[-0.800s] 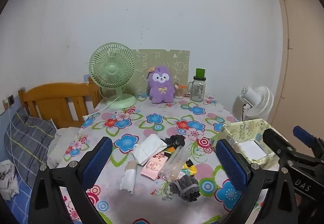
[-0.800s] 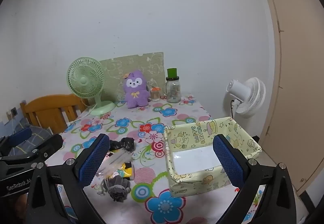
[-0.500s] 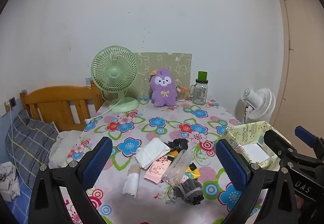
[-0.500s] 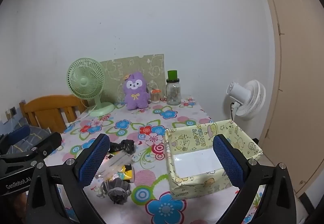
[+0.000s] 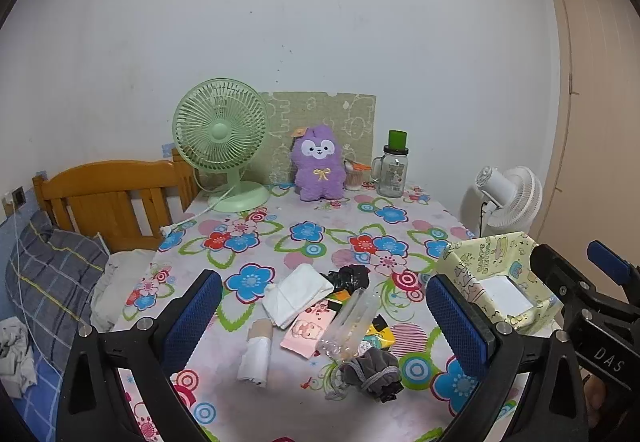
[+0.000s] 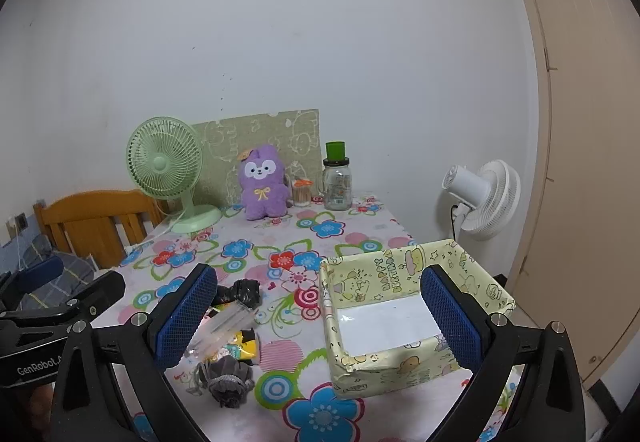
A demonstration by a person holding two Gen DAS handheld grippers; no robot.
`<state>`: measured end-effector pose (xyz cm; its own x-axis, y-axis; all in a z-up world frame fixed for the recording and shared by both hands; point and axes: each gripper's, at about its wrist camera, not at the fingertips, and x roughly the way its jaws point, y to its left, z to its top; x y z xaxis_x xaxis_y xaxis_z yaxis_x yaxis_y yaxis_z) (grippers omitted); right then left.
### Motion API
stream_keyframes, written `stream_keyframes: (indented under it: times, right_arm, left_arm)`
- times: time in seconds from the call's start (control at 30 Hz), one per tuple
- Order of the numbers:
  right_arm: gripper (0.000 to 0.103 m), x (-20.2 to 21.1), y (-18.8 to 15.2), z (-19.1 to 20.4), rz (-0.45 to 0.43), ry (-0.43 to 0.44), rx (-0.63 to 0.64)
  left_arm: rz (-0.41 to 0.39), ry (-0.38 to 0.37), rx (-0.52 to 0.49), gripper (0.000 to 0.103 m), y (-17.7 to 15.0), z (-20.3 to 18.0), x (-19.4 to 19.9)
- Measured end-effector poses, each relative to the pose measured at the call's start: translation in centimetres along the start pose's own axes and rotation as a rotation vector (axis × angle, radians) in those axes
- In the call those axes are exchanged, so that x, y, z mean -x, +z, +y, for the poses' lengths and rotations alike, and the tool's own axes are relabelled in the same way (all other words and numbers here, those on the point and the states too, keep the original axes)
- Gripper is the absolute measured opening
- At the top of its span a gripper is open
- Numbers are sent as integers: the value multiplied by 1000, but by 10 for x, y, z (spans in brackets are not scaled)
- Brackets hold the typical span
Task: Organize soft objects
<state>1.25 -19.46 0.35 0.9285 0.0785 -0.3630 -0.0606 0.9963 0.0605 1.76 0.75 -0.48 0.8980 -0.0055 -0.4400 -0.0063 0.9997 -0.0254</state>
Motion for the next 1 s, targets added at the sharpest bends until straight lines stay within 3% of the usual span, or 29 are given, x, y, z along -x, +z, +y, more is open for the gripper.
stream_keyframes:
  times: [1.0]
  right_arm:
    - [101,-3,3,9,-25,13,11]
  left_arm:
    - [-9,10,7,103,-4,3,-3]
